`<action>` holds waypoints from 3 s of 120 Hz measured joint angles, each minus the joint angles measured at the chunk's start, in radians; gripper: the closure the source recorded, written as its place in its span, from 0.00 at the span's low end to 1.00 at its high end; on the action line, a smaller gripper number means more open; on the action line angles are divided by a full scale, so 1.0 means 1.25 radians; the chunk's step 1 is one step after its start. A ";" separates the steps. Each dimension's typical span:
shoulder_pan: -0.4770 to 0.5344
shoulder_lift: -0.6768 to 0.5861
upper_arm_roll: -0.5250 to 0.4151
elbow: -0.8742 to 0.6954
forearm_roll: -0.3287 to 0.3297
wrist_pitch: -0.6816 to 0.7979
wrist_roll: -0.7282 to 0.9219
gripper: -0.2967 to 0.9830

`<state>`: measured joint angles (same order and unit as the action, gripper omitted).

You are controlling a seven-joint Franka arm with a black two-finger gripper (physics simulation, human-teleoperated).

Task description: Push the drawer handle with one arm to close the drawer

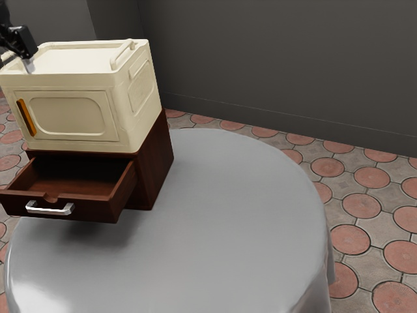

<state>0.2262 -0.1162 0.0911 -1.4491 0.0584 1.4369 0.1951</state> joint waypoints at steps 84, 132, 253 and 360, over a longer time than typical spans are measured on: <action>-0.063 -0.597 -0.043 -0.719 0.019 0.001 -0.087 0.25; -0.117 -0.515 0.108 -0.985 0.056 0.290 -0.127 0.25; -0.134 -0.355 0.178 -1.003 0.183 0.613 -0.353 0.25; -0.168 -0.258 0.199 -0.922 0.185 0.676 -0.352 0.84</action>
<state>0.0165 -0.4385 0.3395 -2.6015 0.2901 2.2822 -0.2446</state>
